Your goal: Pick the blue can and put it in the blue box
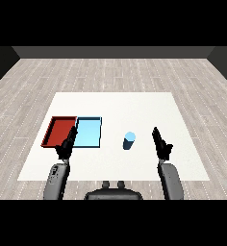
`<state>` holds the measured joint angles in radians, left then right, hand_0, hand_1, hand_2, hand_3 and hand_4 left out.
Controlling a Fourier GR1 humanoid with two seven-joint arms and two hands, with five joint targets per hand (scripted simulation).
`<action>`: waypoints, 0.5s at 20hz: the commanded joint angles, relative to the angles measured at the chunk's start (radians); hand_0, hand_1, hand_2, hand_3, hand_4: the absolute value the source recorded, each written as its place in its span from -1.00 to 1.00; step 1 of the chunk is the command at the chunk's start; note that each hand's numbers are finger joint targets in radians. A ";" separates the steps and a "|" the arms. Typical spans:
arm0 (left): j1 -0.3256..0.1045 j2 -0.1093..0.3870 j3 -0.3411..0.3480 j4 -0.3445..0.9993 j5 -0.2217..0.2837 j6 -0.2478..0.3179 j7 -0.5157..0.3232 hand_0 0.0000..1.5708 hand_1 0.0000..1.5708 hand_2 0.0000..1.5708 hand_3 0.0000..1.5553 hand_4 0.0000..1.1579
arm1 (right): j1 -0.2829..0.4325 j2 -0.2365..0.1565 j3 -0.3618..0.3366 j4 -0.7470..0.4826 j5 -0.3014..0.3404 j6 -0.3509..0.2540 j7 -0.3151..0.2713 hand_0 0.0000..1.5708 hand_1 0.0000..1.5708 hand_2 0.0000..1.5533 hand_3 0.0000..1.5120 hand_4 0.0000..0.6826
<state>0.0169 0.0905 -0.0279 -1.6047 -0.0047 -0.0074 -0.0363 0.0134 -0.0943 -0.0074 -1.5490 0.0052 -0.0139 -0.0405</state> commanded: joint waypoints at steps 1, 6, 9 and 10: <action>0.001 -0.013 0.013 0.010 -0.006 -0.005 0.003 -1.00 -1.00 -1.00 -1.00 -1.00 | 0.003 0.030 0.020 -0.002 0.029 -0.016 0.019 -1.00 -1.00 -1.00 -1.00 -1.00; 0.026 -0.031 0.015 0.009 0.005 0.024 0.054 -1.00 -1.00 -1.00 -1.00 -1.00 | 0.047 0.092 0.237 -0.049 0.085 -0.199 0.142 -1.00 -1.00 -1.00 -1.00 -1.00; 0.027 -0.073 0.029 -0.043 0.034 0.014 -0.223 -1.00 -1.00 -1.00 -1.00 -1.00 | 0.036 0.093 0.183 -0.082 -0.040 0.014 -0.186 -1.00 -1.00 -1.00 -1.00 -1.00; 0.008 -0.064 0.026 -0.076 0.026 0.014 -0.229 -1.00 -1.00 -1.00 -1.00 -1.00 | 0.039 0.093 0.198 -0.096 -0.043 -0.009 -0.199 -1.00 -1.00 -1.00 -1.00 -1.00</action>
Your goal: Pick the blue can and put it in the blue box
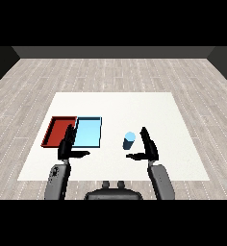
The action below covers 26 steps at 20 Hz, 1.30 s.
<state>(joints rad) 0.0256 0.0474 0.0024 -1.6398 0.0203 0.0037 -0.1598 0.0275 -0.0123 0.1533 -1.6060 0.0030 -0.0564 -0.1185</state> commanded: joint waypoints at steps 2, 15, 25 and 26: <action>0.001 0.004 0.060 0.102 0.040 -0.044 -0.232 -1.00 -1.00 -1.00 -1.00 -1.00 | -0.014 0.009 0.025 0.014 -0.037 0.049 -0.125 -1.00 -1.00 -1.00 -1.00 -1.00; -0.017 -0.016 0.050 0.130 0.013 -0.009 -0.265 -1.00 -1.00 -1.00 -1.00 -1.00 | -0.008 0.012 0.066 0.116 -0.051 0.015 -0.233 -1.00 -1.00 -1.00 -1.00 -1.00; 0.007 0.006 0.048 0.128 0.023 -0.033 -0.282 -1.00 -1.00 -1.00 -1.00 -1.00 | -0.069 0.012 0.040 0.253 -0.074 -0.011 -0.288 -1.00 -1.00 -1.00 -1.00 -1.00; 0.102 0.007 0.033 0.049 0.025 -0.045 -0.288 -1.00 -1.00 -1.00 -1.00 -1.00 | -0.128 0.012 -0.013 0.180 -0.108 0.015 -0.156 -1.00 -1.00 -1.00 -1.00 -1.00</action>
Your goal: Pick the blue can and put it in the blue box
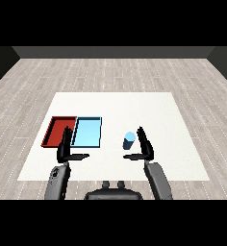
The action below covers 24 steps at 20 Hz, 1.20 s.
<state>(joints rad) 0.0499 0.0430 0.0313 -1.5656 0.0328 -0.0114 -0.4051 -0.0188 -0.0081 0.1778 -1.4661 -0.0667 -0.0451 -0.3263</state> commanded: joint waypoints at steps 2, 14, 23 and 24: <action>-0.004 0.005 -0.014 -0.051 -0.024 0.025 0.059 -1.00 -1.00 -1.00 -1.00 -1.00 | 0.007 0.008 -0.016 -0.005 -0.017 0.001 0.025 -1.00 -1.00 -1.00 -1.00 -1.00; -0.008 0.012 0.023 0.026 0.003 0.000 -0.020 -1.00 -1.00 -1.00 -1.00 -1.00 | -0.165 0.008 -0.123 0.274 -0.066 -0.015 -0.012 -1.00 -1.00 -1.00 -1.00 -1.00; -0.017 0.000 0.011 0.001 -0.011 0.016 0.004 -1.00 -1.00 -1.00 -1.00 -1.00 | -0.215 0.008 0.012 0.423 -0.196 -0.120 -0.087 -1.00 -1.00 -1.00 -1.00 -1.00; -0.010 -0.007 -0.009 -0.022 -0.029 0.027 0.026 -1.00 -1.00 -1.00 -1.00 -1.00 | -0.268 0.008 -0.034 0.438 -0.191 -0.082 -0.034 -1.00 -1.00 -1.00 -1.00 -1.00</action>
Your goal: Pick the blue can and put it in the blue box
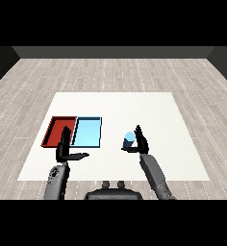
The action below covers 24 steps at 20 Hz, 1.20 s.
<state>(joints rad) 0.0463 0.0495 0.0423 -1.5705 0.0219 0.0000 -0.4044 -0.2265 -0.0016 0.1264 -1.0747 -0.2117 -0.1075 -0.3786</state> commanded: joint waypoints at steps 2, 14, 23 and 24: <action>0.016 0.007 0.008 0.008 -0.023 0.009 -0.039 -1.00 -1.00 -1.00 -1.00 -1.00 | -0.043 -0.006 -0.074 0.080 -0.026 0.062 -0.028 -1.00 -1.00 -1.00 -1.00 -1.00; -0.043 0.011 0.013 -0.057 -0.018 0.028 0.080 -1.00 -1.00 -1.00 -1.00 -1.00 | -0.128 0.001 -0.029 0.154 -0.070 0.029 -0.027 -1.00 -1.00 -1.00 -1.00 -1.00; -0.049 -0.010 -0.002 -0.017 -0.011 0.014 0.042 -1.00 -1.00 -1.00 -1.00 -1.00 | -0.163 -0.010 -0.016 0.282 -0.112 0.033 -0.089 -1.00 -1.00 -1.00 -1.00 -1.00; -0.033 0.027 0.049 -0.001 0.031 -0.024 0.023 -1.00 -1.00 -1.00 -1.00 -1.00 | -0.163 -0.009 0.003 0.161 -0.100 -0.033 0.010 -1.00 -1.00 -1.00 -1.00 -1.00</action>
<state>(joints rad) 0.0232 0.0491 0.0533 -1.5835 0.0162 0.0068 -0.3818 -0.3767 -0.0050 0.1503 -0.8687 -0.3360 -0.1317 -0.4285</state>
